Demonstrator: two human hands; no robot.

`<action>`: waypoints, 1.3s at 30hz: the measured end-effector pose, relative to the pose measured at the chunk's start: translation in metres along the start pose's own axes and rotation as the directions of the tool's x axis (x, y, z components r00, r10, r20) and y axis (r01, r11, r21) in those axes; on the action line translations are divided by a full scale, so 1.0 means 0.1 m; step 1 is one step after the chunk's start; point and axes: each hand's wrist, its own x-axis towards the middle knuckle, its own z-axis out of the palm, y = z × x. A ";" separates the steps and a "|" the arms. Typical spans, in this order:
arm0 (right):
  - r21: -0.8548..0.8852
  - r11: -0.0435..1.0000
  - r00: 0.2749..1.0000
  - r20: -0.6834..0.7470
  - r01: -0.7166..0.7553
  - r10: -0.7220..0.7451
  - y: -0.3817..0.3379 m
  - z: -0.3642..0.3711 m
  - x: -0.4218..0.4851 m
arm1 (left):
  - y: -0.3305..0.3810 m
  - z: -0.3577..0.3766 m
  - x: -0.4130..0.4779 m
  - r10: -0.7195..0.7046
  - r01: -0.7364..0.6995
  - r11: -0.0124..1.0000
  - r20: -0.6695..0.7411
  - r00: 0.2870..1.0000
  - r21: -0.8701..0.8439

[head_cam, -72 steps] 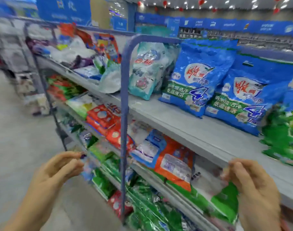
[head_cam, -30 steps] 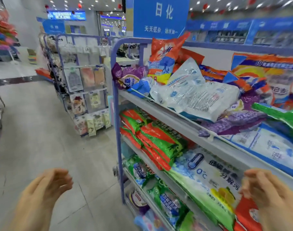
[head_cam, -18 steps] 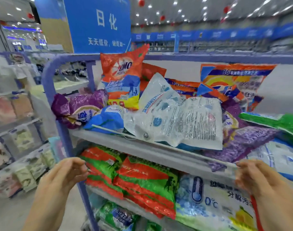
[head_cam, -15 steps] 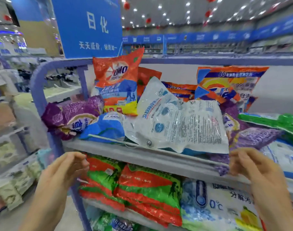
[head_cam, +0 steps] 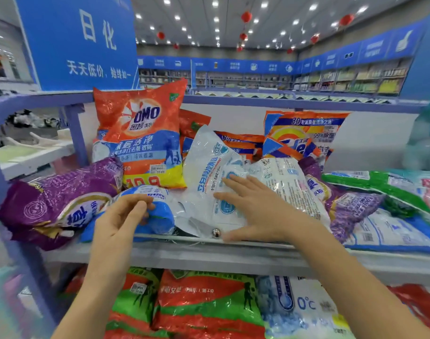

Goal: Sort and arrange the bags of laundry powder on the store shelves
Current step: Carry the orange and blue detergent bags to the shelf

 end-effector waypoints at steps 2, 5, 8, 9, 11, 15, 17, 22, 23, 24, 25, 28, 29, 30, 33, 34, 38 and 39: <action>-0.042 0.998 0.999 0.025 0.042 -0.041 0.11 0.01 -0.01 | -0.02 0.00 0.01 -0.014 0.014 1.000 -0.001 1.000 -0.025; -0.122 0.992 1.000 0.003 0.020 -0.020 0.17 0.07 0.00 | -0.04 -0.02 0.03 -0.020 0.021 0.998 0.009 1.000 -0.057; -0.166 0.986 0.999 -0.038 -0.013 0.007 0.15 0.11 0.03 | -0.05 -0.03 0.03 -0.030 0.031 0.997 0.013 0.999 -0.077; -0.168 0.985 0.998 -0.059 -0.023 0.014 0.15 0.12 0.03 | -0.05 -0.03 0.03 -0.031 0.032 0.996 0.015 0.999 -0.079; -0.155 0.987 0.994 -0.103 -0.041 0.025 0.13 0.11 0.04 | -0.05 -0.02 0.03 -0.028 0.029 0.997 0.013 1.000 -0.074; -0.161 0.986 0.935 -0.355 -0.051 -0.010 0.05 0.05 0.03 | -0.05 0.02 0.02 -0.032 0.032 0.997 -0.005 0.999 -0.072; -0.086 0.989 0.872 -0.486 -0.124 0.067 0.06 -0.02 0.01 | -0.04 0.04 0.02 -0.043 0.042 0.996 -0.014 0.999 -0.080; 0.499 0.847 0.606 -0.621 -0.185 0.498 0.32 -0.36 -0.08 | 0.00 0.05 0.03 -0.055 0.055 0.996 0.003 0.998 -0.071; 0.603 0.783 0.544 -0.611 -0.151 0.575 0.37 -0.44 -0.11 | 0.01 0.04 0.03 -0.056 0.057 0.996 0.011 0.998 -0.065; 0.685 0.719 0.488 -0.591 -0.118 0.643 0.40 -0.52 -0.14 | 0.02 0.03 0.03 -0.058 0.059 0.996 0.020 0.998 -0.059; 0.746 0.659 0.439 -0.562 -0.097 0.701 0.43 -0.59 -0.17 | 0.03 0.01 0.04 -0.062 0.064 0.997 0.032 0.998 -0.054; 0.815 0.576 0.341 -0.528 -0.054 0.778 0.50 -0.75 -0.27 | 0.08 -0.04 0.03 -0.057 0.059 0.997 0.038 0.998 -0.044; 0.832 0.553 0.313 -0.515 -0.041 0.798 0.51 -0.80 -0.32 | 0.10 -0.05 0.02 -0.041 0.042 0.999 0.024 0.999 -0.035; 0.853 0.521 0.273 -0.495 -0.030 0.825 0.53 -0.84 -0.36 | 0.12 -0.04 0.01 -0.017 0.018 1.000 0.011 1.000 -0.025; 0.933 0.360 0.172 -0.359 0.026 0.917 0.56 -0.92 -0.51 | 0.25 0.03 -0.02 0.052 -0.051 0.998 0.009 0.999 -0.020; 0.955 0.289 0.156 -0.296 0.063 0.942 0.57 -0.96 -0.56 | 0.31 0.09 -0.03 0.081 -0.081 0.997 0.025 0.996 -0.021; 0.981 0.191 0.136 -0.194 0.037 0.972 0.62 -1.08 -0.71 | 0.54 0.44 -0.03 0.157 -0.149 0.987 0.158 0.975 -0.060; 0.984 0.179 0.137 -0.180 0.022 0.974 0.59 -1.11 -0.74 | 0.58 0.56 -0.01 0.155 -0.142 0.987 0.208 0.966 -0.072</action>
